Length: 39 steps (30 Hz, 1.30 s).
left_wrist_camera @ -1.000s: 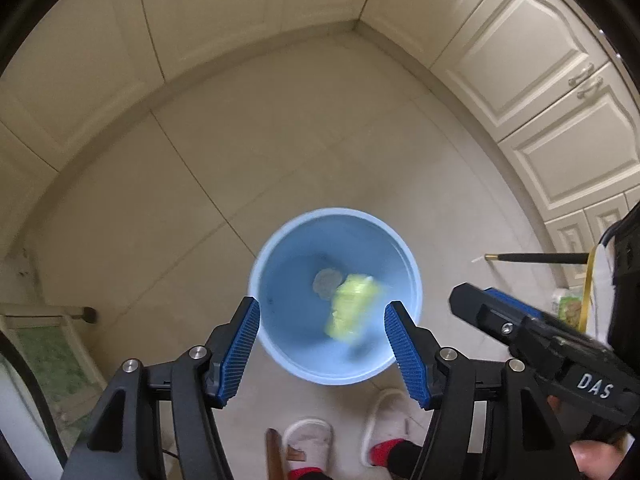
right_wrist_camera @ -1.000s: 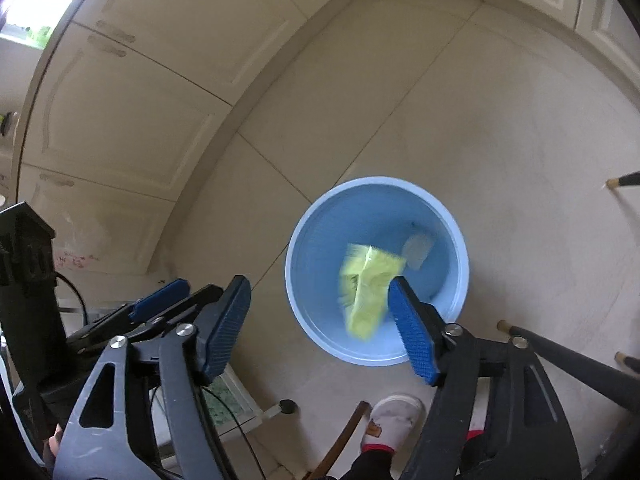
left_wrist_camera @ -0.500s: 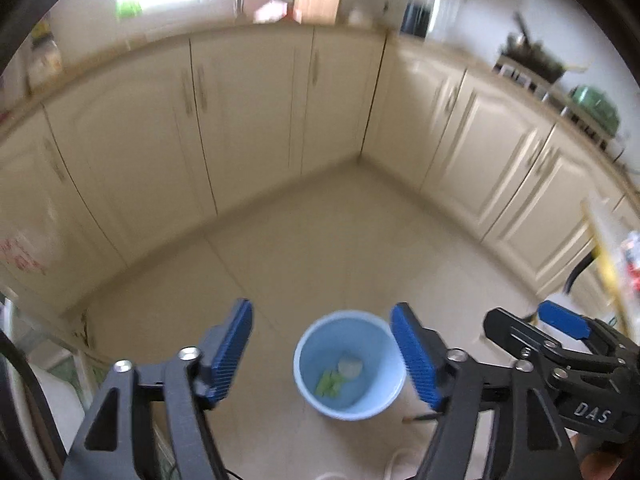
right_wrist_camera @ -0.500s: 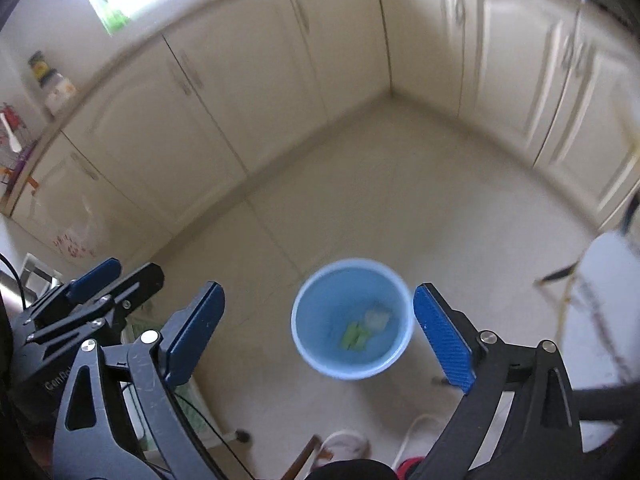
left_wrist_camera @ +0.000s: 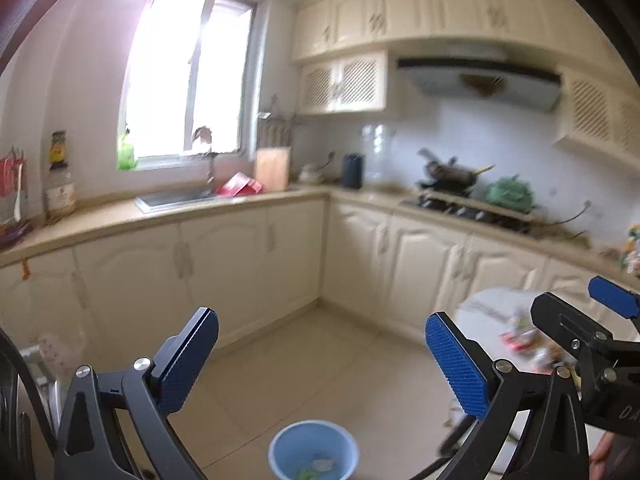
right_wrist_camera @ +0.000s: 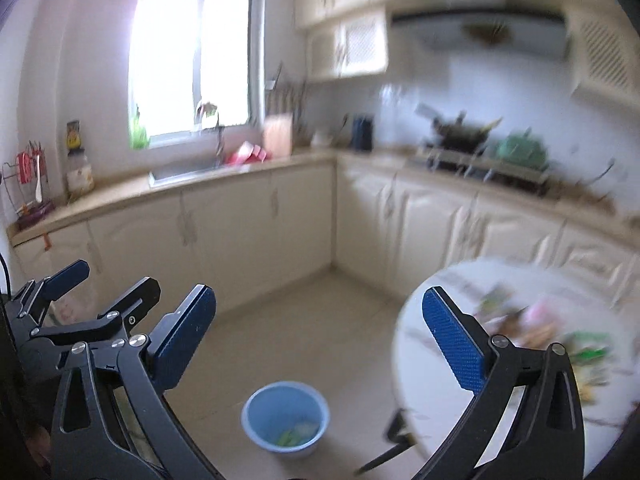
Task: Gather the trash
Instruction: 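Raise both tools away from the bin back toward the table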
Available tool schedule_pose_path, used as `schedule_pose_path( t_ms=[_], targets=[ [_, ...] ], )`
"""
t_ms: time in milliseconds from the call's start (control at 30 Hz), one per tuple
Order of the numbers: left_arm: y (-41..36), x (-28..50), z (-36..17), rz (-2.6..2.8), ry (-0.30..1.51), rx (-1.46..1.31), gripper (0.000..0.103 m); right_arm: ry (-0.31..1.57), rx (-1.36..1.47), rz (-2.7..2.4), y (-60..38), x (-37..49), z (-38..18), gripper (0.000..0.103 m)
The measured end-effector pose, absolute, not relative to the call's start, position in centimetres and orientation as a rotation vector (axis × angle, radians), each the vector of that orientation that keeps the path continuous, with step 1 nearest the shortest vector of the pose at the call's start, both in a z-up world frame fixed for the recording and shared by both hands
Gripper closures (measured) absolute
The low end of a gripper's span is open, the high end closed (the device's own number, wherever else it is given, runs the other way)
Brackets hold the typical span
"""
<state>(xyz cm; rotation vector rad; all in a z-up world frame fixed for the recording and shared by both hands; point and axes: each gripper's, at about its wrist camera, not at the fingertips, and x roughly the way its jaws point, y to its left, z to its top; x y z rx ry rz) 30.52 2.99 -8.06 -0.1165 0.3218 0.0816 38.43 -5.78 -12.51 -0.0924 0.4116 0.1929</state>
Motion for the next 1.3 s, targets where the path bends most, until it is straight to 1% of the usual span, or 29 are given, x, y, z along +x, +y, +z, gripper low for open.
schedule_pose_path(
  t_ms=[133, 167, 233, 267, 333, 400, 500, 633, 700, 933, 1033, 1133, 1233, 1300],
  targets=[
    [1.9, 27.3, -6.2, 0.066, 0.229, -0.101, 0.001, 0.295, -0.130, 0.126, -6.8, 33.1, -7.9, 0.000],
    [3.3, 25.5, -6.5, 0.059, 0.210, -0.100, 0.001, 0.274, -0.136, 0.107, -7.1, 32.1, -7.2, 0.000],
    [2.9, 20.9, -7.1, 0.053, 0.169, -0.102, 0.001, 0.238, -0.136, 0.082, -7.8, 30.1, -6.0, 0.000],
    [2.9, 16.4, -8.6, 0.053, 0.154, -0.095, 0.001, 0.227, -0.134, 0.071, -8.2, 29.4, -5.7, 0.000],
    [1.8, 14.2, -9.2, 0.031, 0.125, -0.086, 0.001, 0.209, -0.122, 0.048, -9.2, 27.9, -5.1, 0.000],
    [1.1, 9.7, -12.0, 0.020, 0.099, -0.070, 0.001, 0.192, -0.114, 0.029, -10.1, 26.7, -4.5, 0.000],
    [0.9, 6.3, -13.4, 0.005, 0.081, -0.051, 0.001, 0.174, -0.103, 0.001, -11.4, 25.4, -4.4, 0.000],
    [-0.4, 4.5, -13.9, -0.038, 0.066, -0.046, 0.001, 0.153, -0.088, -0.042, -13.6, 24.0, -4.3, 0.000],
    [-0.3, 4.1, -13.1, -0.052, 0.059, -0.039, 0.001, 0.147, -0.082, -0.068, -14.7, 23.5, -4.2, 0.000],
    [-2.6, 6.6, -11.9, -0.117, 0.052, -0.008, 0.001, 0.137, -0.055, -0.173, -19.1, 22.4, -4.4, 0.000],
    [-4.3, 9.7, -10.7, -0.141, 0.062, 0.020, 0.001, 0.145, -0.035, -0.214, -21.3, 22.5, -4.8, 0.000],
    [-5.8, 11.7, -10.9, -0.171, 0.090, 0.060, 0.001, 0.163, -0.012, -0.246, -23.9, 23.0, -5.3, 0.000],
    [-6.8, 14.3, -12.0, -0.203, 0.150, 0.085, 0.001, 0.199, 0.011, -0.273, -26.1, 24.1, -6.4, 0.000],
    [-7.2, 17.2, -11.1, -0.209, 0.186, 0.092, 0.001, 0.226, 0.022, -0.293, -27.5, 25.0, -7.2, 0.000]
  ],
)
